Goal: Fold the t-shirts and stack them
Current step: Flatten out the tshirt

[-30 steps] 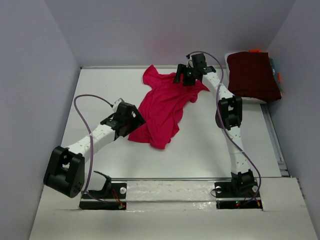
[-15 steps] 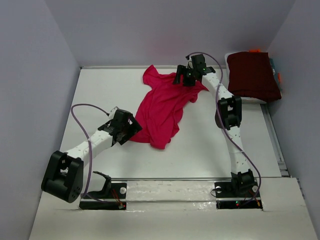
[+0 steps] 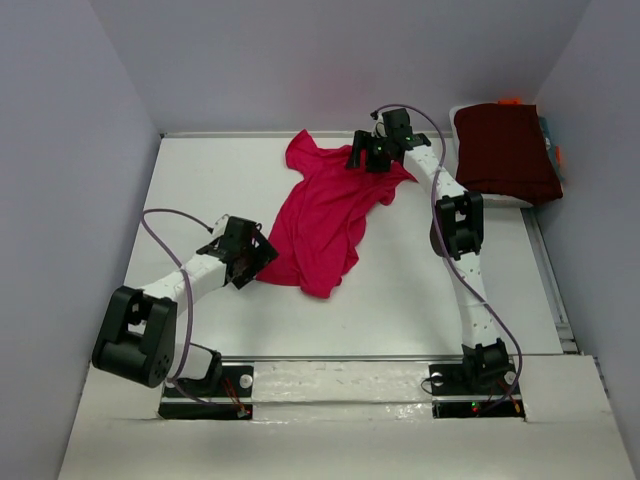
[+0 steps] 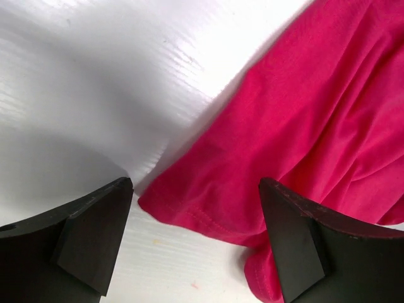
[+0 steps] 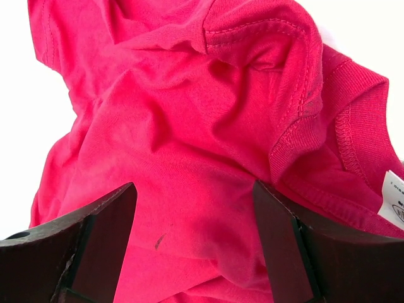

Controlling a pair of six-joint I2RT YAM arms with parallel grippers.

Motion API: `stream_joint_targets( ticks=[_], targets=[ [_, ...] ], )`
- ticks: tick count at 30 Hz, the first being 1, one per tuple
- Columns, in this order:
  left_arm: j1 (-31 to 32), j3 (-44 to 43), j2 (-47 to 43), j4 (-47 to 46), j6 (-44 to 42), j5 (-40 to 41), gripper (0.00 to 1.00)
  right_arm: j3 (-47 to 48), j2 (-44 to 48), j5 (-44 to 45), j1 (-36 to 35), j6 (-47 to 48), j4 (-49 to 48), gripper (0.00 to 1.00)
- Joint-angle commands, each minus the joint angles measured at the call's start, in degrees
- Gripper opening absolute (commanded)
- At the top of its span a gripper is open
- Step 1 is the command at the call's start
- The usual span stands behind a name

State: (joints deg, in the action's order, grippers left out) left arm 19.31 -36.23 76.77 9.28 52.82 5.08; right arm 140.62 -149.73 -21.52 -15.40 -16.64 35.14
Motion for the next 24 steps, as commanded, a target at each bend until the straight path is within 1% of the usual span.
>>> stream_joint_targets(
  ticks=[1, 2, 3, 5, 8, 9, 11, 14, 16, 17, 18, 19, 21, 22, 23, 24],
  targets=[
    [-1.21, 0.1, 3.03, -4.17, -0.7, -2.96, 0.93, 0.01, 0.76, -0.81, 0.19, 1.18, -2.09, 0.8],
    [-1.21, 0.28, 3.9, -4.88, -0.79, -4.71, 0.91, 0.01, 0.76, -0.72, 0.19, 1.18, -2.18, 0.8],
    [-1.21, 0.37, 5.3, -6.36, -0.79, -5.08, 0.87, 0.01, 0.84, -0.72, 0.19, 1.18, -2.26, 0.8],
    [-1.21, 0.54, 6.63, -7.69, -0.79, -7.8, 0.85, 0.01, 0.84, -0.63, 0.19, 1.18, -2.61, 0.8],
    [-1.21, 0.63, 7.86, -8.75, -1.05, -9.73, 0.7, 0.27, 0.76, 1.99, 0.19, 1.7, -4.19, 0.8],
    [-1.21, 0.63, 7.78, -8.75, -1.05, -9.91, 0.67, 0.45, 0.76, 2.96, 0.19, 1.88, -4.55, 0.8],
    [-1.21, 0.63, 7.6, -8.58, -1.23, -10.18, 0.66, 0.8, 0.76, 4.72, 0.19, 1.88, -5.6, 0.82],
    [-1.21, 0.63, 7.08, -8.22, -1.31, -10.53, 0.58, 0.63, 1.46, 7.8, 0.19, 1.18, -8.32, 0.83],
    [-1.21, 0.46, 6.55, -7.87, -1.4, -10.79, 0.5, -0.95, 2.25, 9.9, 0.19, -0.05, -11.4, 0.83],
    [-1.21, 0.37, 6.46, -7.7, -1.49, -10.79, 0.44, -1.39, 2.69, 10.44, 0.19, -0.4, -12.54, 0.83],
    [-1.21, 0.19, 6.11, -7.52, -1.66, -10.88, 0.32, -1.66, 3.21, 11.92, 0.19, -0.67, -14.55, 0.84],
    [-1.21, 0.11, 6.02, -7.35, -1.84, -11.06, 0.23, -1.66, 3.3, 12.55, 0.19, -0.67, -16.13, 0.84],
    [-1.21, -0.07, 5.93, -6.99, -2.02, -11.14, 0.17, -0.44, 2.26, 13.17, 0.19, -0.06, -16.94, 0.85],
    [-1.21, -0.07, 5.67, -6.91, -2.19, -11.49, 0.15, 2.09, 1.47, 13.95, 0.19, 0.29, -17.03, 0.86],
    [-1.21, 0.02, 5.49, -6.91, -2.19, -11.58, 0.09, 3.42, 0.68, 14.05, 0.19, 0.91, -16.86, 0.86],
    [-1.21, 0.1, 5.23, -6.73, -2.19, -11.76, 0.06, 4.57, -1.07, 14.31, 0.19, 1.35, -16.59, 0.88]
  ],
)
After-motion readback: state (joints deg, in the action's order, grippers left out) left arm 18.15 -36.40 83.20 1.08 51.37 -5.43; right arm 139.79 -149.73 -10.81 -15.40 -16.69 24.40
